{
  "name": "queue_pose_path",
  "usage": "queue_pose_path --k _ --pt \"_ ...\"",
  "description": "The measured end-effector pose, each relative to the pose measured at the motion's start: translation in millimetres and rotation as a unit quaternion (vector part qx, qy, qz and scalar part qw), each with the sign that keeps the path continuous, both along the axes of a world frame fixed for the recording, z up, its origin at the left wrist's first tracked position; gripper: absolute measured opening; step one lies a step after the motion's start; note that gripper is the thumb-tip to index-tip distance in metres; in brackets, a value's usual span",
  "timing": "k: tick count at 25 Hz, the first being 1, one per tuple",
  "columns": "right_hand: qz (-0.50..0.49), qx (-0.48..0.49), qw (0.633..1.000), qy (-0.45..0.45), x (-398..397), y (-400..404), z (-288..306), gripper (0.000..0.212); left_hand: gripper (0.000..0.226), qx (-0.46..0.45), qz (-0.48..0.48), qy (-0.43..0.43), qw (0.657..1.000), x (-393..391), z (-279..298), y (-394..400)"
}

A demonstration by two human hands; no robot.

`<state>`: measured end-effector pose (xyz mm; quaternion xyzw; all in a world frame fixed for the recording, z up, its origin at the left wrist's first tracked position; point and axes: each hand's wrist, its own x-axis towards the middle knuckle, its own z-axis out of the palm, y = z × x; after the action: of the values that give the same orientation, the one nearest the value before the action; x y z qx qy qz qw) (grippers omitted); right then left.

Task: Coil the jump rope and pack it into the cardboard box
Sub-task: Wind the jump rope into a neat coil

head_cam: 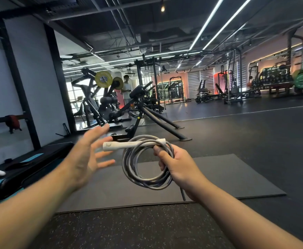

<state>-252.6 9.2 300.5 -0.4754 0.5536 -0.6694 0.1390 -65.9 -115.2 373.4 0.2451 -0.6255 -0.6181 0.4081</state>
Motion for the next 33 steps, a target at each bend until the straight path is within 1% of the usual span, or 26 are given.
queue_pose_path --k 1,2,3,4,6,7,8,9,10,11,13,14,16,18,19,20,21,22,23,25,28,31,33 --pt "0.002 0.009 1.000 0.012 0 0 0 0.034 0.108 -0.070 0.005 -0.038 0.997 3 13 -4" --pt "0.003 0.016 0.999 0.028 -1 -1 1 0.032 0.116 -0.159 -0.002 -0.095 0.983 3 28 -7" --pt "0.003 0.022 0.999 0.048 -1 -2 2 0.031 0.113 -0.244 -0.025 -0.166 0.955 -1 41 -6" --pt "0.001 0.026 0.997 0.070 0 -2 5 0.030 0.105 -0.309 -0.060 -0.241 0.918 -8 52 -3" --pt "-0.001 0.036 0.993 0.111 1 -3 11 0.029 0.091 -0.365 -0.142 -0.378 0.839 -27 67 8" --pt "0.002 0.042 0.991 0.128 1 -3 14 0.026 0.086 -0.379 -0.172 -0.434 0.799 -37 69 15" --pt "0.006 0.048 0.989 0.143 1 -3 17 0.023 0.082 -0.396 -0.182 -0.475 0.765 -45 68 19" --pt "0.008 0.054 0.986 0.158 0 -2 20 0.021 0.074 -0.411 -0.184 -0.493 0.745 -51 64 19" --pt "0.011 0.059 0.983 0.173 0 -1 21 0.022 0.062 -0.418 -0.189 -0.494 0.738 -55 60 18" --pt "0.014 0.063 0.981 0.184 -1 1 22 0.027 0.050 -0.410 -0.200 -0.480 0.749 -55 54 17" --pt "0.028 0.068 0.983 0.168 -4 5 23 0.035 0.039 -0.370 -0.198 -0.432 0.798 -48 42 15" --pt "0.034 0.067 0.987 0.144 -6 8 23 0.033 0.037 -0.354 -0.185 -0.407 0.822 -44 35 14" --pt "0.047 0.064 0.993 0.089 -8 12 20 0.025 0.037 -0.342 -0.142 -0.365 0.854 -34 19 17" --pt "0.044 0.065 0.994 0.079 -3 12 17 0.020 0.043 -0.321 -0.097 -0.310 0.890 -28 0 22" --pt "0.049 0.061 0.995 0.065 0 10 14 0.019 0.042 -0.298 -0.075 -0.274 0.911 -27 -10 24" --pt "0.066 0.054 0.996 0.023 4 7 10 0.019 0.040 -0.273 -0.043 -0.240 0.930 -27 -20 24" --pt "0.091 0.048 0.994 -0.044 9 4 6 0.020 0.037 -0.250 -0.007 -0.213 0.944 -27 -29 24" --pt "0.115 0.043 0.986 -0.113 14 1 3 0.022 0.034 -0.232 0.031 -0.193 0.953 -26 -37 23" --pt "0.127 0.037 0.978 -0.162 19 -3 -1 0.024 0.031 -0.218 0.070 -0.181 0.956 -24 -46 21" --pt "0.123 0.045 0.971 -0.198 31 -15 -9 0.021 0.031 -0.186 0.134 -0.164 0.959 -22 -64 14" --pt "0.094 0.071 0.979 -0.164 53 -35 -17 0.015 0.033 -0.070 0.181 -0.097 0.976 -19 -82 2" --pt "0.076 0.047 0.989 -0.115 70 -58 -15 0.018 0.031 -0.042 0.181 -0.074 0.980 -1 -81 -13" --pt "0.086 0.060 0.990 -0.090 91 -74 -4 0.019 0.027 -0.023 0.190 -0.061 0.980 26 -69 -20"
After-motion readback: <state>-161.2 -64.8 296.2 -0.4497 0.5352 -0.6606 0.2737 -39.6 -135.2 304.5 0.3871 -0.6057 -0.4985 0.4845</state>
